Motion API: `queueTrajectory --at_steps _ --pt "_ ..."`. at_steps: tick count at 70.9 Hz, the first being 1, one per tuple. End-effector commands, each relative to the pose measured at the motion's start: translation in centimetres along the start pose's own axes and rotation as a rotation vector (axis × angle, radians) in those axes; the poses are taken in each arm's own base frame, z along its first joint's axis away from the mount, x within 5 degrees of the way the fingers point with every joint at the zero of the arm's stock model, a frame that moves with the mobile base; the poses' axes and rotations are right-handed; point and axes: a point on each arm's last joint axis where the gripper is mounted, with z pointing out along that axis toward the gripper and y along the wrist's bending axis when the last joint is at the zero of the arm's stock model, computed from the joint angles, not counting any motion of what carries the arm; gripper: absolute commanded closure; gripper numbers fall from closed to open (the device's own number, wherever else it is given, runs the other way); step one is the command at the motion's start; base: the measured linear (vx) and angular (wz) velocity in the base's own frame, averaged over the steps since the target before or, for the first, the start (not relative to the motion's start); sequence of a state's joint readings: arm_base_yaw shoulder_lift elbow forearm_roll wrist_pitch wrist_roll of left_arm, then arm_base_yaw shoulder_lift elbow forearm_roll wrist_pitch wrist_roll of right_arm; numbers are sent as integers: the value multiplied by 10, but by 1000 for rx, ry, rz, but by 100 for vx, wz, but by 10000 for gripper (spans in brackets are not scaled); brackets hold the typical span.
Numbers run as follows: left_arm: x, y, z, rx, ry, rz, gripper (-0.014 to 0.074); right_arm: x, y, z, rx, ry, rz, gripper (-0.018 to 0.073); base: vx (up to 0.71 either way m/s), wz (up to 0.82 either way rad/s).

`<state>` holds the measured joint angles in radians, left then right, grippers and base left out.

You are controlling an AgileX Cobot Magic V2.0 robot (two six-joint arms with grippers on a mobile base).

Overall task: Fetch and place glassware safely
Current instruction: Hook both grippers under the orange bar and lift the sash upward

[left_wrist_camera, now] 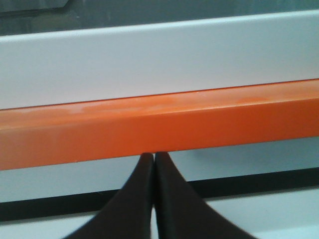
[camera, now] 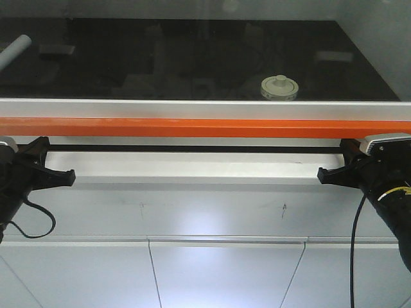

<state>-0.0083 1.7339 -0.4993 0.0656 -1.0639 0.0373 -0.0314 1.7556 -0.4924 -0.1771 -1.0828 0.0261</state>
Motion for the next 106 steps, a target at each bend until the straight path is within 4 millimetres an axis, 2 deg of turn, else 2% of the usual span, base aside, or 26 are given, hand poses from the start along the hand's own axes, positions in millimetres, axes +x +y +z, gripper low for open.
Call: queueTrajectory --at_steps 1,21,61,106 --pt "-18 0 6 -5 -101 -3 603 -28 -2 1 4 -183 -21 563 0 2" --pt "-9 -1 -4 -7 -84 -8 603 -28 -2 1 4 -183 -21 563 0 0" --pt "-22 1 13 -13 -100 4 603 -29 -2 1 4 -191 -21 563 0 0" --pt "-25 4 13 -41 -125 -12 603 -29 -2 1 4 -199 -21 563 0 0"
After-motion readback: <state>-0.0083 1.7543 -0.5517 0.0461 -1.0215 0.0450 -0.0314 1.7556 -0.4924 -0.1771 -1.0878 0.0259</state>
